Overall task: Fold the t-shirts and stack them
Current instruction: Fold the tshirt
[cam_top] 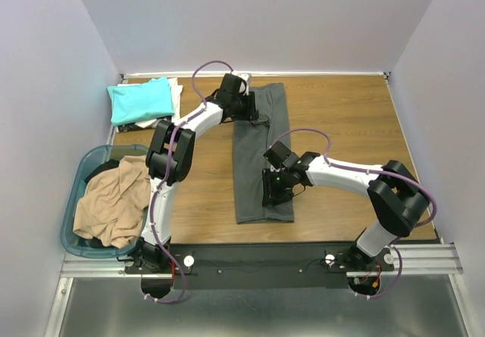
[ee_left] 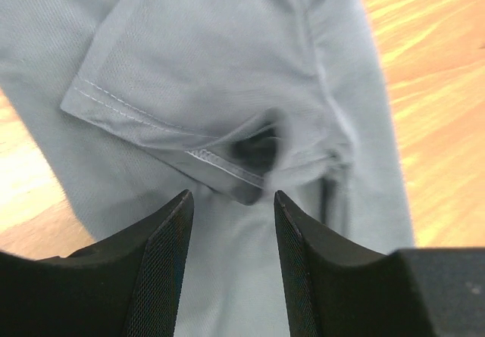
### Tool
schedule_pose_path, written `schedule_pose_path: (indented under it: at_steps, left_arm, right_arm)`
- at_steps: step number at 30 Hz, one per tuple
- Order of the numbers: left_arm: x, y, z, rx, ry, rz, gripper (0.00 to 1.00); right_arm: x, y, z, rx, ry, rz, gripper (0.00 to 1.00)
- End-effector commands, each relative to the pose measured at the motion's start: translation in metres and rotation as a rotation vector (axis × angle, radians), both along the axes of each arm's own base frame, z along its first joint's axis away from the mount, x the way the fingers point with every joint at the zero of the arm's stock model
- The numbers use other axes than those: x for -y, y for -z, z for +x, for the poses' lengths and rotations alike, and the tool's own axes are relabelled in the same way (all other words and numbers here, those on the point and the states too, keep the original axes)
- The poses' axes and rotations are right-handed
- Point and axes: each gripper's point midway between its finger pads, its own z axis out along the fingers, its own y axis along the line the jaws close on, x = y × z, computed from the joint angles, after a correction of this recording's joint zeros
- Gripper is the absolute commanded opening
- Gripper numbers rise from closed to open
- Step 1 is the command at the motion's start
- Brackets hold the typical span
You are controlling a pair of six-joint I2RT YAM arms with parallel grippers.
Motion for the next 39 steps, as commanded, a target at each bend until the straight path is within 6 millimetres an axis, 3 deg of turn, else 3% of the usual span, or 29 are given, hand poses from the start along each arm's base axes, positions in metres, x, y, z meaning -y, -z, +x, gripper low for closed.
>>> schedule_pose_path:
  at_steps: [1,2,3,4,5,6,7,8,9,11,12,13,14,15,16,17,19,20,21,23,28,39]
  left_arm:
    - [0.002,-0.109,0.001,0.173,0.011,-0.060,0.55]
    - [-0.002,-0.118,-0.002,0.185,0.001,-0.060,0.55]
    - [-0.006,-0.114,-0.012,0.170,-0.003,-0.050,0.55]
    - [-0.013,-0.137,-0.019,0.207,-0.022,-0.056,0.55]
    - [-0.017,-0.141,-0.027,0.210,-0.029,-0.056,0.55]
    - [-0.026,-0.121,-0.042,0.164,-0.039,-0.035,0.55]
    - [-0.033,-0.139,-0.055,0.190,-0.055,-0.045,0.55]
    - [-0.038,-0.136,-0.066,0.178,-0.060,-0.042,0.55]
    - [-0.048,-0.125,-0.089,0.143,-0.069,-0.036,0.55]
    - [-0.053,-0.110,-0.117,0.100,-0.065,-0.029,0.55]
    - [-0.062,-0.081,-0.141,0.033,-0.064,-0.001,0.55]
    - [-0.064,-0.088,-0.156,0.037,-0.068,-0.026,0.55]
    - [-0.066,-0.081,-0.171,0.009,-0.063,-0.033,0.55]
    - [-0.069,-0.058,-0.196,-0.052,-0.051,-0.018,0.55]
    - [-0.068,-0.065,-0.212,-0.047,-0.032,-0.046,0.55]
    - [-0.068,-0.046,-0.236,-0.107,-0.029,-0.049,0.55]
    - [-0.065,-0.049,-0.261,-0.123,-0.010,-0.091,0.56]
    - [-0.069,-0.034,-0.277,-0.177,-0.027,-0.095,0.58]
    - [-0.064,-0.042,-0.282,-0.173,-0.023,-0.122,0.59]
    - [-0.068,-0.024,-0.310,-0.236,-0.020,-0.131,0.59]
    - [-0.065,-0.016,-0.337,-0.280,-0.004,-0.159,0.59]
    - [-0.058,0.020,-0.361,-0.391,0.031,-0.082,0.60]
  right_arm:
    - [0.000,-0.033,0.004,0.061,0.008,0.020,0.48]
    - [0.006,-0.035,0.000,0.053,0.018,0.001,0.49]
    - [0.009,-0.042,0.000,0.063,0.029,0.004,0.49]
    - [0.015,-0.041,-0.002,0.063,0.046,-0.016,0.49]
    - [0.022,-0.041,-0.007,0.055,0.056,-0.035,0.49]
    - [0.026,-0.042,-0.009,0.053,0.064,-0.042,0.49]
    - [0.035,-0.040,-0.015,0.050,0.082,-0.062,0.49]
    - [0.040,-0.039,-0.018,0.043,0.093,-0.072,0.49]
    - [0.044,-0.039,-0.021,0.041,0.105,-0.074,0.49]
    - [0.052,-0.033,-0.029,0.019,0.115,-0.095,0.49]
    - [0.059,-0.025,-0.035,-0.001,0.120,-0.115,0.49]
    - [0.061,-0.023,-0.038,-0.005,0.125,-0.120,0.50]
    - [0.065,-0.021,-0.040,-0.012,0.135,-0.128,0.49]
    - [0.069,-0.017,-0.045,-0.020,0.137,-0.139,0.50]
    - [0.071,-0.016,-0.044,-0.017,0.147,-0.145,0.50]
    - [0.073,-0.014,-0.046,-0.018,0.149,-0.152,0.50]
    - [0.076,-0.012,-0.045,-0.011,0.158,-0.166,0.51]
    - [0.077,-0.009,-0.045,-0.016,0.160,-0.175,0.52]
    - [0.078,-0.008,-0.045,-0.016,0.161,-0.182,0.52]
    - [0.080,-0.003,-0.043,-0.016,0.167,-0.200,0.52]
    - [0.080,0.004,-0.043,-0.021,0.168,-0.206,0.52]
    - [0.083,0.019,-0.036,0.011,0.164,-0.239,0.47]
